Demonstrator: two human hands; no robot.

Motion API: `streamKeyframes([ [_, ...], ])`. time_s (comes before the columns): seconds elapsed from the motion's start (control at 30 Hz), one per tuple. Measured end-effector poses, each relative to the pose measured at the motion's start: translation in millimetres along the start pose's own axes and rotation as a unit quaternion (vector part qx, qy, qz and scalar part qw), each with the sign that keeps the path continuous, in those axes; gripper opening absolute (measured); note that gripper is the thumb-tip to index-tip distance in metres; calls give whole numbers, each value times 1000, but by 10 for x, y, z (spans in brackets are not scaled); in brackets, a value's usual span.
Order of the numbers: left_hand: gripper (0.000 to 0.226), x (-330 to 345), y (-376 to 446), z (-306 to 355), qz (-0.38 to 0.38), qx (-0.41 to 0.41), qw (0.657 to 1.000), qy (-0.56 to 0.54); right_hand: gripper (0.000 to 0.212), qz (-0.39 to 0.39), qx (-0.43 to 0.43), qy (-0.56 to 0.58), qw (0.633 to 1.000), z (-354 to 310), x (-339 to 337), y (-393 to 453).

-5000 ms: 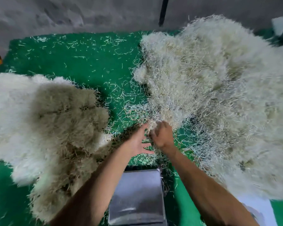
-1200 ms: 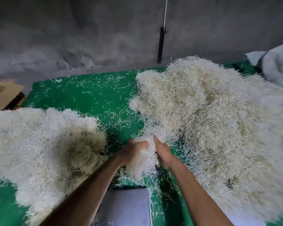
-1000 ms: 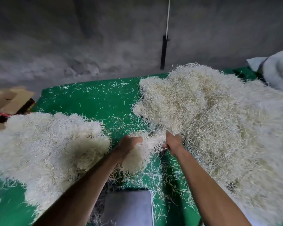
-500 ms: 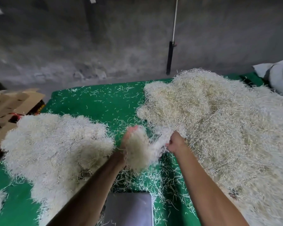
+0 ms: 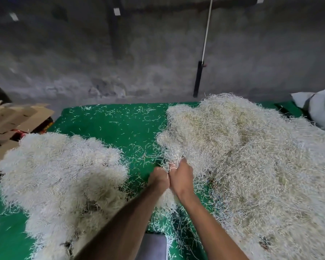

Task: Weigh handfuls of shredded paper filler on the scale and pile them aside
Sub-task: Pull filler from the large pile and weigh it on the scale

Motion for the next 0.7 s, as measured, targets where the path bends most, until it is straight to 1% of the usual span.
streamKeyframes([
  [0.07,24,-121,-9,-140,17,-43,993,-111,46,0,-37,-36,999,-71,10,-105],
  [0.1,19,-209,33,-180,11,-50,990,-132,41,0,-68,-65,996,-113,20,-182],
  [0.13,21,-310,96,-215,11,-44,990,-133,41,6,-99,-89,991,-125,10,-215],
  [0.17,25,-449,155,-240,30,-44,992,-118,46,18,-105,-103,989,-85,-35,-158],
  [0.23,24,-646,210,-279,66,-61,992,-88,57,20,-45,-115,992,155,-200,-5],
  [0.27,22,-676,229,-253,70,-62,991,-97,62,27,-4,-128,991,319,-307,92],
  [0.33,26,-692,230,-211,69,-75,990,-101,64,21,64,-188,980,612,-416,190],
  [0.4,53,-678,269,-225,56,-73,991,-98,65,-9,119,-284,951,848,-398,200],
  [0.43,59,-680,273,-233,53,-66,990,-109,57,-25,140,-326,935,888,-374,170],
  [0.47,59,-692,244,-245,48,-62,989,-126,44,-42,140,-356,923,861,-345,135],
  [0.53,49,-666,183,-194,23,-56,983,-171,23,-85,88,-387,914,672,-252,33],
  [0.57,45,-643,156,-157,6,-45,980,-193,20,-103,51,-375,920,537,-175,-40],
  [0.6,39,-640,107,-129,-9,-37,977,-209,23,-119,20,-346,930,383,-92,-136],
  [0.67,18,-715,-43,-61,-31,-3,970,-239,41,-130,-37,-250,959,52,59,-342],
  [0.7,9,-774,-127,-12,-53,40,969,-237,56,-147,-54,-180,971,-112,135,-472],
])
Point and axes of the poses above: each hand's wrist, its own y-axis towards the middle knuckle, its own x-axis out of the palm, z = x × y, the point moved 8 cm from there along y, towards the middle knuckle, and after that the axes turned 10 degrees about x, right-handed, at the moved point
